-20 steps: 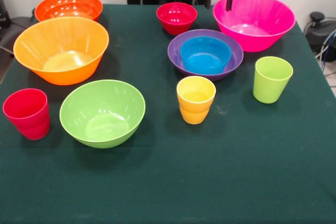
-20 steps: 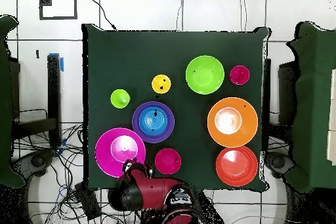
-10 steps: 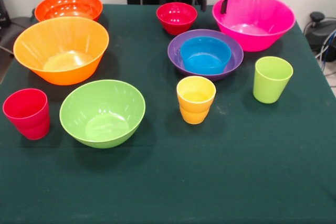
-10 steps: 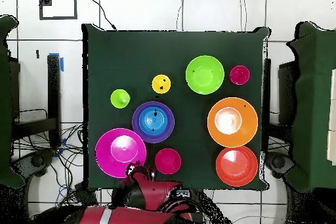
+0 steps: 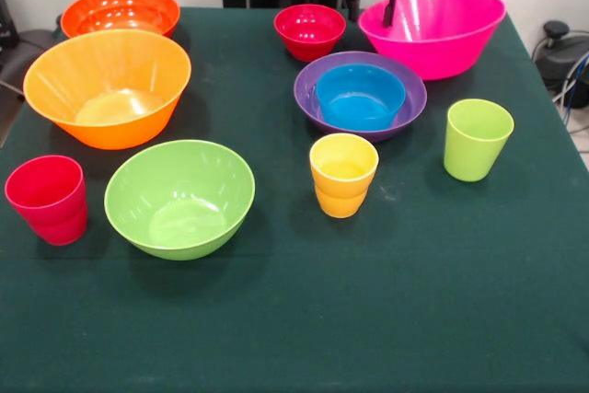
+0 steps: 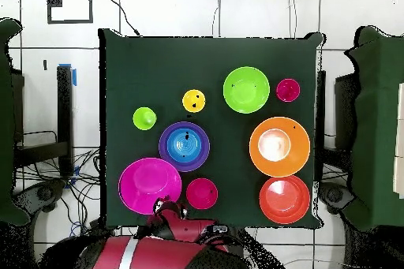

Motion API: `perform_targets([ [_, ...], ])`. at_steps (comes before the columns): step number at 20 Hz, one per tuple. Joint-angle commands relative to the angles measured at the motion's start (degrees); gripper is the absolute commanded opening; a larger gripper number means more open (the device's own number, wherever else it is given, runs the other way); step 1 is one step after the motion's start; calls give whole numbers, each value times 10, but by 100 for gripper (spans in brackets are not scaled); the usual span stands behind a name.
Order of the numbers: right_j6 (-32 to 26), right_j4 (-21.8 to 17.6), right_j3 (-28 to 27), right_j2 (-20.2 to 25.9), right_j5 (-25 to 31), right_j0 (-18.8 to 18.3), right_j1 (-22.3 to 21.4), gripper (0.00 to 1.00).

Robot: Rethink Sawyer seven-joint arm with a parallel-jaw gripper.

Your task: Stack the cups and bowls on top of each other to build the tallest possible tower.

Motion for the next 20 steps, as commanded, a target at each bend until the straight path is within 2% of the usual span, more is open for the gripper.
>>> perform_targets([
  [1,84,1,-55,33,-35,8,40,100],
  [4,85,7,-48,39,-20,8,25,100],
  [13,96,39,-13,76,73,7,-72,100],
  [16,94,51,-20,78,98,12,-85,100],
  [20,88,60,-40,75,108,17,-79,100],
])
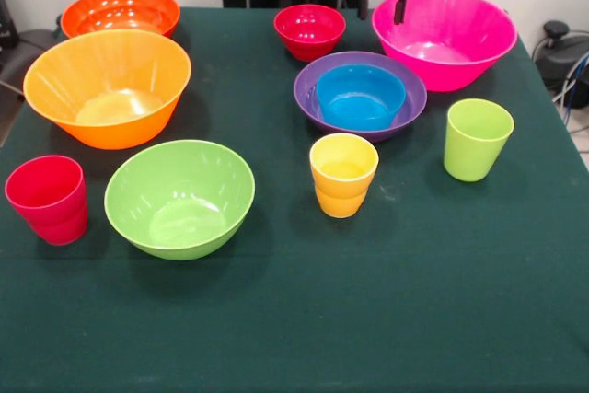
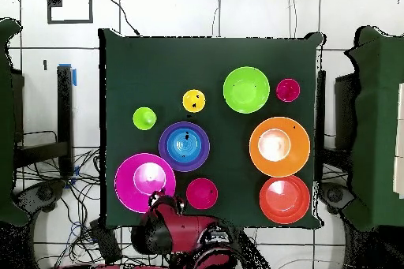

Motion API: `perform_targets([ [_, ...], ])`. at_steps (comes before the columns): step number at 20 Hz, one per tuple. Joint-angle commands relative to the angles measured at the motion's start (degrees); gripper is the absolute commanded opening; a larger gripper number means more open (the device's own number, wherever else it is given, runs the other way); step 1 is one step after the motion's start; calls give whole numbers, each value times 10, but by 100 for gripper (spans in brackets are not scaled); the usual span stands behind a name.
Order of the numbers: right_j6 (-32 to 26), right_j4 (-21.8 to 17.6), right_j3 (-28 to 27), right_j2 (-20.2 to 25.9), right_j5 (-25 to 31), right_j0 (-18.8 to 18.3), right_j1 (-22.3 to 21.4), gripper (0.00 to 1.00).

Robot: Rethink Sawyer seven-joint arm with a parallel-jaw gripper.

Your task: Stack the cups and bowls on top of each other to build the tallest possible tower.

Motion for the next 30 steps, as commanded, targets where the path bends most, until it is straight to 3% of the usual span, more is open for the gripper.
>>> perform_targets([
  [1,86,50,-46,59,84,17,-13,100],
  [12,84,54,-79,52,44,26,39,100],
  [30,81,36,-95,51,17,17,69,100],
])
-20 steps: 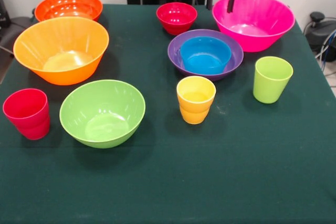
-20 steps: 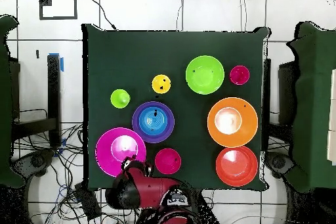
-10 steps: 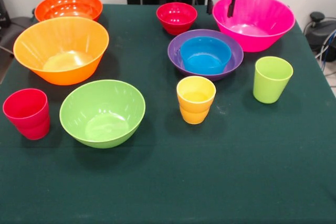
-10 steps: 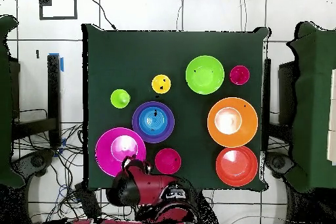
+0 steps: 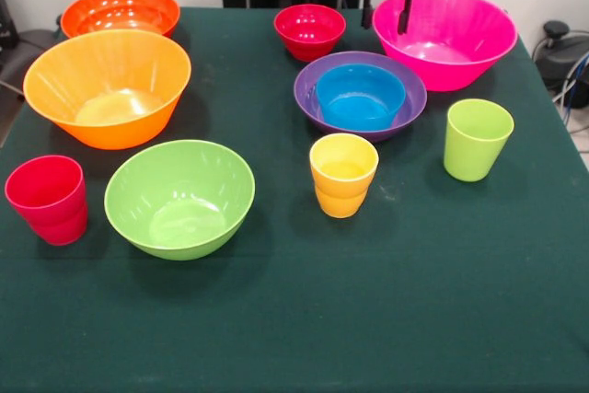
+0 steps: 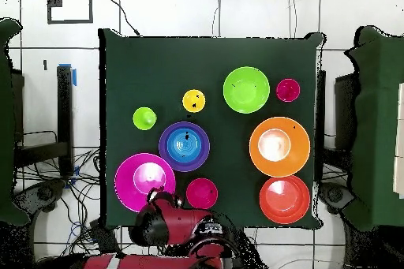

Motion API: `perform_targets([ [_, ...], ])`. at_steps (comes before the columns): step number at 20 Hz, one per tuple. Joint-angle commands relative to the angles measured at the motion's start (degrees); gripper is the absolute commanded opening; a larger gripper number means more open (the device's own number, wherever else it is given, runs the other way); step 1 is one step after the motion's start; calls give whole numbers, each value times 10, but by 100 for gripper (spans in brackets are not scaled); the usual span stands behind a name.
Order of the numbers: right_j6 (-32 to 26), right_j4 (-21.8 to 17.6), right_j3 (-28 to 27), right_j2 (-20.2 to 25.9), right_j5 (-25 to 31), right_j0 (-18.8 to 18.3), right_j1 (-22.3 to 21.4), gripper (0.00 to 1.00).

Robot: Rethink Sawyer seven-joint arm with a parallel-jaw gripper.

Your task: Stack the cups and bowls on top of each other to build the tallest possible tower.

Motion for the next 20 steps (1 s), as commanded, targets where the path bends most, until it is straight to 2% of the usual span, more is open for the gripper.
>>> perform_targets([
  [1,82,13,-68,49,-11,2,39,100],
  [5,82,16,-70,43,-14,8,42,100],
  [6,81,16,-70,42,-14,8,42,0],
  [20,81,19,-71,39,-7,10,38,0],
])
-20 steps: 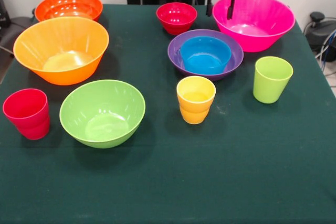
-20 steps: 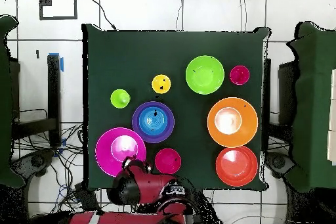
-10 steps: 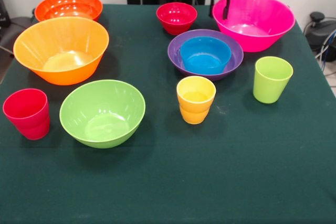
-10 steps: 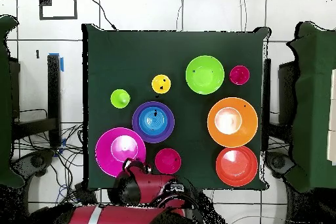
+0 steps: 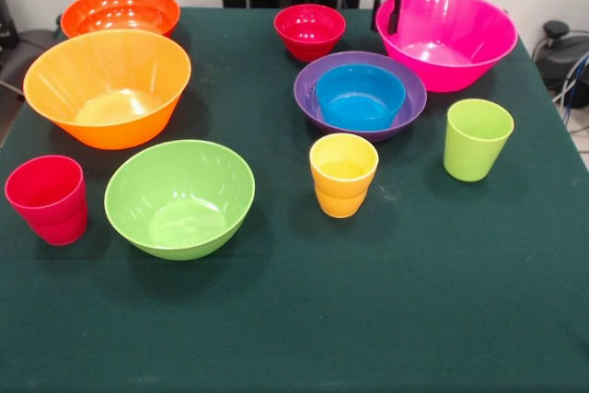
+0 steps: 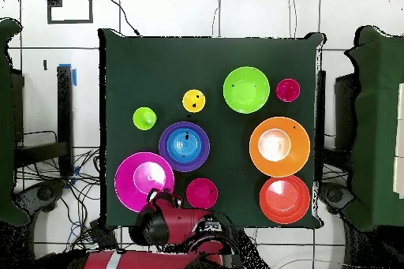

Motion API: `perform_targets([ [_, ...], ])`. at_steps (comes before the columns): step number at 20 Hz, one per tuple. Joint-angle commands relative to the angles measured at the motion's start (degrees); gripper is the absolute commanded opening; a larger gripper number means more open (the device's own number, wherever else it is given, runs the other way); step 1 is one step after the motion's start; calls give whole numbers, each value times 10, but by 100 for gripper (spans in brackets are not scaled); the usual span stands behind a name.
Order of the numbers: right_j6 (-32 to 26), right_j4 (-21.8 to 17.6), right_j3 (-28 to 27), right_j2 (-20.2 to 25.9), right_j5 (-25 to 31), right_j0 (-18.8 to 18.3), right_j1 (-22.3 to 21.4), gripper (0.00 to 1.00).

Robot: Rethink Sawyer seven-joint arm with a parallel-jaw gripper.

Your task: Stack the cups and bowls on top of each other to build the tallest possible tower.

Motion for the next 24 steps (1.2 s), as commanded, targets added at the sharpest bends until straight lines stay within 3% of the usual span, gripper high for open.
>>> perform_targets([
  [1,82,22,-64,38,-1,11,25,0],
  [7,89,28,-24,47,42,7,-37,0],
  [13,90,26,13,80,105,-22,-108,0],
  [24,97,29,45,121,148,-51,-162,0],
])
